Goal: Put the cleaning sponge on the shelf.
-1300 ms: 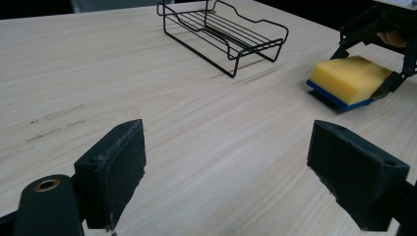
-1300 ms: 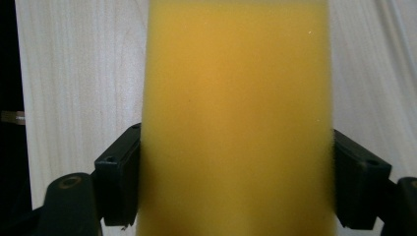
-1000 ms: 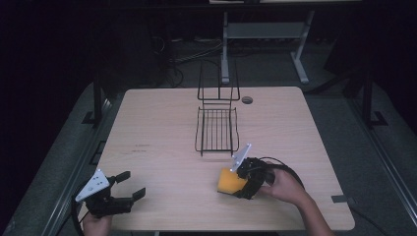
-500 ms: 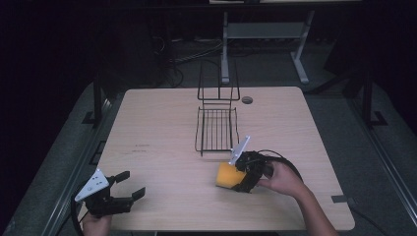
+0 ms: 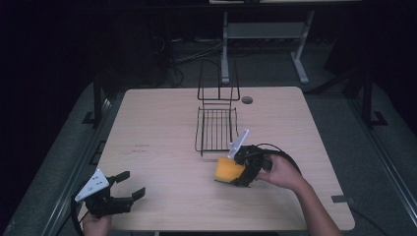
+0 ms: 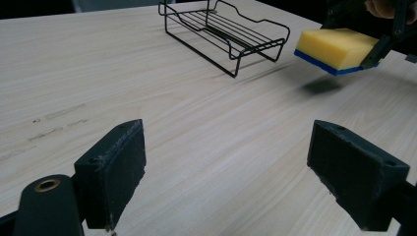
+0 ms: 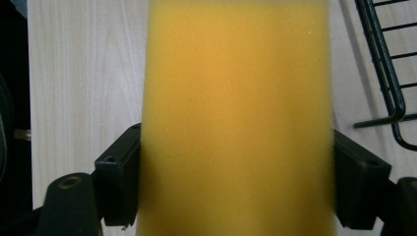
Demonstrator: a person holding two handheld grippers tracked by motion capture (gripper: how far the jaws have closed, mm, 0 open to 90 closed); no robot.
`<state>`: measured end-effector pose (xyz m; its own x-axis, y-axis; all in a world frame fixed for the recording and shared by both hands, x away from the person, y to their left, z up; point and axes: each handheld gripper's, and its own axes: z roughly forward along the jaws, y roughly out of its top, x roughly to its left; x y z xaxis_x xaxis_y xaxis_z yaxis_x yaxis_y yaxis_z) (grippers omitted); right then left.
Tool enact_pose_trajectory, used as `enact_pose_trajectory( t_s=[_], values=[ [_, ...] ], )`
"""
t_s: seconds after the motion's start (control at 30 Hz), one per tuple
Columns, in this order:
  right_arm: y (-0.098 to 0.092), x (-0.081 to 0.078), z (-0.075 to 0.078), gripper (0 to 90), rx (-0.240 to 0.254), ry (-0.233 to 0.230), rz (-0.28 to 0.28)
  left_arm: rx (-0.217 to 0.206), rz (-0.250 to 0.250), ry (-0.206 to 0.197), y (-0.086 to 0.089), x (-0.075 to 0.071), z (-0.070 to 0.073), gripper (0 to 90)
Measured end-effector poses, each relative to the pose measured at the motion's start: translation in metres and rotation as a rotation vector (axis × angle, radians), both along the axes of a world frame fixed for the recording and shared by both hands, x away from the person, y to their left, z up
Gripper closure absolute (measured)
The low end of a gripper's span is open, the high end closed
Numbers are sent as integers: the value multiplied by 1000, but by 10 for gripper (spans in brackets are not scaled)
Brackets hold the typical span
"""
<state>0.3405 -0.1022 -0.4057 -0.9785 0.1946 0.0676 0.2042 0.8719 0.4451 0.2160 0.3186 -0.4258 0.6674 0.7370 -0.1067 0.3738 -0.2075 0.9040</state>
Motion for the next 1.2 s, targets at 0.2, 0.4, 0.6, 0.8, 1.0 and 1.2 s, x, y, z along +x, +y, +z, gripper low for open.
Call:
enact_pose_trajectory(
  t_s=[0.2,0.4,0.6,0.8,1.0,1.2],
  values=[
    [4,5,3,215,2,-4,9,-3,4,4,1,0,0,140],
    [7,9,6,215,-4,-8,16,-2,2,2,0,0,0,140],
    [6,13,8,215,2,-5,16,-3,2,2,0,0,0,141],
    [8,16,12,215,0,-10,19,-3,2,2,0,0,0,140],
    [8,20,12,215,-4,1,14,0,0,0,0,0,0,141],
    [11,23,16,215,-11,-5,22,-5,3,4,1,0,0,140]
  ],
)
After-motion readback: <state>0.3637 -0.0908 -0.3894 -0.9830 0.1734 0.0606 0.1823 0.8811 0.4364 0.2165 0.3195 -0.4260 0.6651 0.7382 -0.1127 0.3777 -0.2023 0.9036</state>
